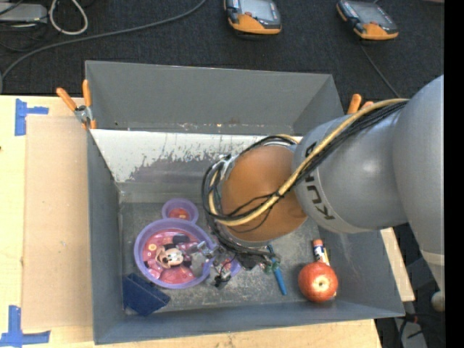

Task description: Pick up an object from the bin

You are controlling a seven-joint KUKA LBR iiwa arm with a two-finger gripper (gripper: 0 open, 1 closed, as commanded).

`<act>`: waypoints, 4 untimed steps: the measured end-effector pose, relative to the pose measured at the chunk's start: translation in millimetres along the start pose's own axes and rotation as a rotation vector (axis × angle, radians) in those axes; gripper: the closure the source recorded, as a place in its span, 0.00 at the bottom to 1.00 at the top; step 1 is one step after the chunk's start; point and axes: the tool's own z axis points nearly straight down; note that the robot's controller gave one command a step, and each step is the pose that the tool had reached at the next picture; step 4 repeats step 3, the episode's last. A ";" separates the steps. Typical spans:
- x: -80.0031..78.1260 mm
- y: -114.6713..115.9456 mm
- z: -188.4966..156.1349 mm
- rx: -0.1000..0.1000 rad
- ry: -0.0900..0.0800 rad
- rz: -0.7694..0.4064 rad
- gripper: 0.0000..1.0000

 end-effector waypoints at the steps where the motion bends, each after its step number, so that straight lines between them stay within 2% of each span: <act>1: 0.0 0.8 -15.6 -0.001 0.001 0.003 1.00; 3: -0.4 1.7 -44.4 -0.002 0.002 0.008 1.00; 4: -0.4 1.7 -44.4 -0.002 0.002 0.008 1.00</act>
Offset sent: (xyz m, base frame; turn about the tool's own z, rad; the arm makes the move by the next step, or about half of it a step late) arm 0.0002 0.0005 0.0377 0.0023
